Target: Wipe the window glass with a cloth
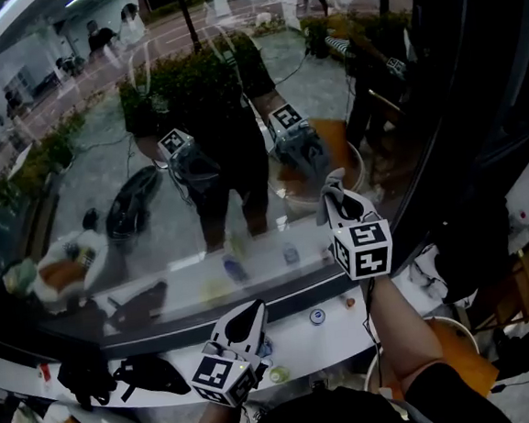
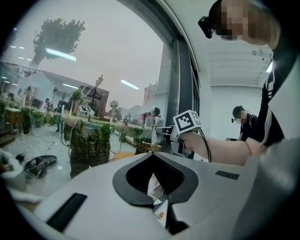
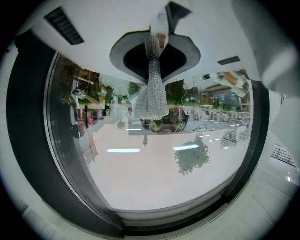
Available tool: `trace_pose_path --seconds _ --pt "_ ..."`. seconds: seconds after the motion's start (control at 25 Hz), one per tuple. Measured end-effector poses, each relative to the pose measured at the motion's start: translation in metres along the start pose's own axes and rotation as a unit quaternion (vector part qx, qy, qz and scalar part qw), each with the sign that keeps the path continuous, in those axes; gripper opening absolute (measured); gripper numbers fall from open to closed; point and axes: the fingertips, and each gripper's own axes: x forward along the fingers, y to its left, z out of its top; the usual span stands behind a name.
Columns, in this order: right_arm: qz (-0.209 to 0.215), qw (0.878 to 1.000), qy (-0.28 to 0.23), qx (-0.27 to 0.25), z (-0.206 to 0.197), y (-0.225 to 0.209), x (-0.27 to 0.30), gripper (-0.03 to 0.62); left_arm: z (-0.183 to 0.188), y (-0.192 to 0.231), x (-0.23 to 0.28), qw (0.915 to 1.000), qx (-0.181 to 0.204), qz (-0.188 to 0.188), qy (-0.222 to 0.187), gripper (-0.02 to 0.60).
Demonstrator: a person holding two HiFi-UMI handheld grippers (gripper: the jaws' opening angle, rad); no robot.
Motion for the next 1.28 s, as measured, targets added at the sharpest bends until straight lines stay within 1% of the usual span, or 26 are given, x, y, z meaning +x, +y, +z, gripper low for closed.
trace_pose_path --seconds 0.12,0.24,0.44,0.56,0.72,0.88,1.04,1.16,1.28 --pt "0.008 1.000 0.002 0.013 -0.004 0.003 -0.007 0.052 -0.001 -0.004 -0.004 1.0000 0.002 0.002 -0.001 0.006" --pt "0.009 1.000 -0.004 0.010 -0.003 0.006 -0.018 0.052 0.000 -0.006 -0.007 1.0000 0.004 0.003 -0.004 0.006" --pt "0.005 1.000 -0.020 -0.001 0.015 0.008 -0.032 0.052 0.010 -0.006 -0.009 0.9999 0.008 0.000 -0.015 0.005" --pt "0.001 0.999 -0.034 -0.003 0.029 0.006 -0.038 0.052 0.019 -0.006 -0.008 0.9996 0.017 -0.006 -0.021 0.006" --pt "-0.003 0.999 -0.052 -0.008 0.051 0.006 -0.045 0.052 0.040 -0.008 -0.005 0.9986 0.034 -0.017 -0.038 0.006" --pt "-0.003 0.997 -0.072 -0.015 0.075 0.008 -0.049 0.052 0.071 -0.011 0.000 0.9965 0.051 -0.024 -0.062 0.005" --pt "-0.002 0.996 -0.083 -0.019 0.090 0.011 -0.051 0.052 0.100 -0.016 0.005 0.9946 0.054 -0.029 -0.084 0.006" --pt "-0.002 0.996 -0.086 -0.021 0.095 0.012 -0.048 0.052 0.114 -0.018 0.010 0.9931 0.062 -0.036 -0.093 0.006" --pt "-0.004 0.996 -0.087 -0.019 0.096 0.012 -0.042 0.052 0.117 -0.017 0.012 0.9926 0.064 -0.038 -0.096 0.006"
